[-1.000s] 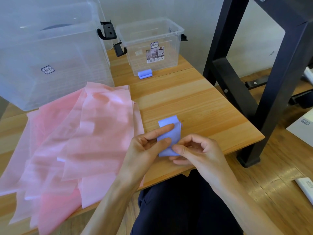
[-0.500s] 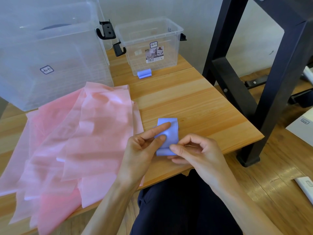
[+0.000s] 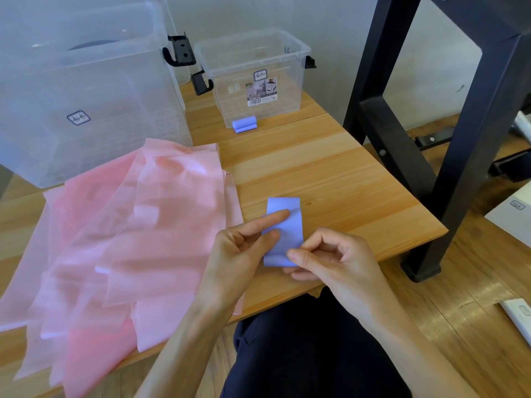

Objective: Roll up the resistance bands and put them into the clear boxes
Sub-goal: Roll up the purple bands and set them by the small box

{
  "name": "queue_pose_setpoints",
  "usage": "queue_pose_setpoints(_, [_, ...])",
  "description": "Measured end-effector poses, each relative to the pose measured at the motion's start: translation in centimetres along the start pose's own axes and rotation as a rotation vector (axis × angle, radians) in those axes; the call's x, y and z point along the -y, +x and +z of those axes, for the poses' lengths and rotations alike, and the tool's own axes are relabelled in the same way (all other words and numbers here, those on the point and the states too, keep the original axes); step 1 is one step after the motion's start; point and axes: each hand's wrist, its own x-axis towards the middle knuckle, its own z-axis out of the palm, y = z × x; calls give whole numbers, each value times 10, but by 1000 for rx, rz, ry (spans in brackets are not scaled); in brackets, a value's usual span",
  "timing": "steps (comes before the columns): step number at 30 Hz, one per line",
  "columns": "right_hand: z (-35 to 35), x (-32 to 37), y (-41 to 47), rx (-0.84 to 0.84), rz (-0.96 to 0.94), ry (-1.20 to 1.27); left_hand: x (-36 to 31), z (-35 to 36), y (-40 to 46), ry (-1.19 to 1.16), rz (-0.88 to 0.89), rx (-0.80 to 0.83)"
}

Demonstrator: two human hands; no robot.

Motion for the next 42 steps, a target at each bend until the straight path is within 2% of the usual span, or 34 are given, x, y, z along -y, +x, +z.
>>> queue_pose_setpoints(5, [1, 3, 1, -52, 36, 67, -2, -6, -3, -25, 26, 150])
queue_pose_setpoints(10, [-1, 3, 1, -63, -15, 63, -5, -8, -5, -7, 34, 280])
queue_pose_setpoints(20, [-5, 2, 2, -10, -18, 56, 2, -6, -2, -78, -15, 214])
queue_pose_setpoints(25, [-2, 0, 1, -79, -62, 121, -1, 2, -5, -39, 24, 174])
queue_pose_setpoints(29, [0, 1, 0, -70, -109, 102, 0, 5, -4, -86, 10, 115])
queue_pose_setpoints(42, [-3, 0, 2, -38, -100, 92, 2, 6, -5, -197, -33, 100])
